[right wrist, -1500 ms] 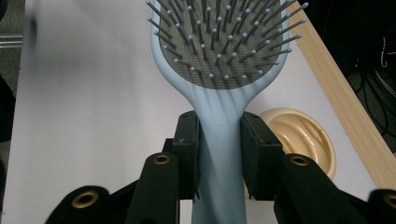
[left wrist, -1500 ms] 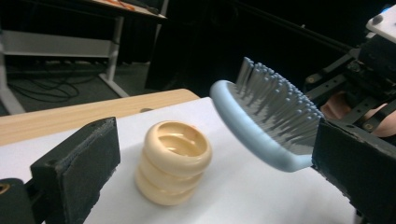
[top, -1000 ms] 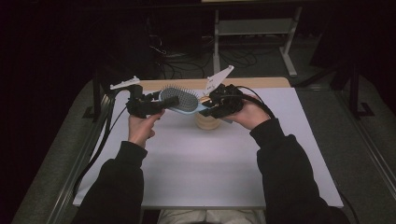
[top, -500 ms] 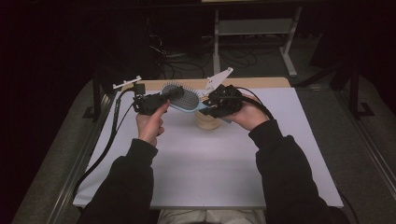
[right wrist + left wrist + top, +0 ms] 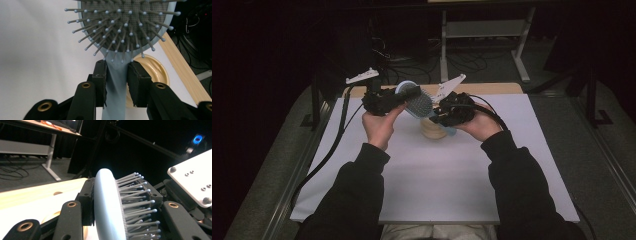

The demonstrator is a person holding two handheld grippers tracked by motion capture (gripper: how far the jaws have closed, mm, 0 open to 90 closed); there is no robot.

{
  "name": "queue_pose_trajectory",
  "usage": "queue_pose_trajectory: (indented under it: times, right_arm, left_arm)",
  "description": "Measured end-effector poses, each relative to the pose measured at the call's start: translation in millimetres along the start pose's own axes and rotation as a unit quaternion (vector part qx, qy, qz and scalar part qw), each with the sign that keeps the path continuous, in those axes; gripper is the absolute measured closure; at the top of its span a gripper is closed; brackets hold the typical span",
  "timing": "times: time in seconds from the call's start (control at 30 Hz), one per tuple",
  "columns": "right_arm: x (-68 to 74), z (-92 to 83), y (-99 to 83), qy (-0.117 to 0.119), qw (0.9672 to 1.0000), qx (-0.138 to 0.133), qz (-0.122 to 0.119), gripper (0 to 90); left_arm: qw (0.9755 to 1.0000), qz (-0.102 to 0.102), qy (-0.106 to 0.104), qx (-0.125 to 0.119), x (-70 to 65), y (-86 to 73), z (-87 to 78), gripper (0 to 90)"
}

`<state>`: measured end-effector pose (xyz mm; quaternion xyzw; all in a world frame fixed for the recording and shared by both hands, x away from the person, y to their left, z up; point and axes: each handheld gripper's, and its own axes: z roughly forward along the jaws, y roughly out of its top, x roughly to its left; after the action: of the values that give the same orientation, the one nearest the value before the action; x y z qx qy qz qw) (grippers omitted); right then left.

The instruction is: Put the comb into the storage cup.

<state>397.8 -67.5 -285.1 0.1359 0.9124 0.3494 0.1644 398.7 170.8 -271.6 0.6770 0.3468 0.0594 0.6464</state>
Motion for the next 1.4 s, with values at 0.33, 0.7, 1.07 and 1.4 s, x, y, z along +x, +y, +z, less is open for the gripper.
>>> queue_pose_trajectory:
  times: [0.33,0.7,1.07,1.4]
  right_arm:
    - [-10.6,-6.0,-14.3,-0.004,0.9991,-0.002,0.041,47.1]
    - [-24.8,-11.0,-36.5,-0.001,0.9907,-0.028,0.133,13.4]
    - [-23.3,-16.2,-58.6,-0.01,0.9868,-0.048,0.155,0.0]
    - [-18.3,-20.4,-91.4,-0.005,0.9812,-0.063,0.182,0.0]
  left_arm:
    - [0.9998,0.017,0.005,0.012,-0.8,13.4,2.0,55.1]
    - [0.999,0.038,0.016,0.019,5.5,32.8,-8.4,54.9]
    - [0.9982,0.058,0.012,0.009,9.8,54.3,-13.8,54.8]
    - [0.9977,0.067,-0.01,0.009,8.7,74.8,-8.3,54.7]
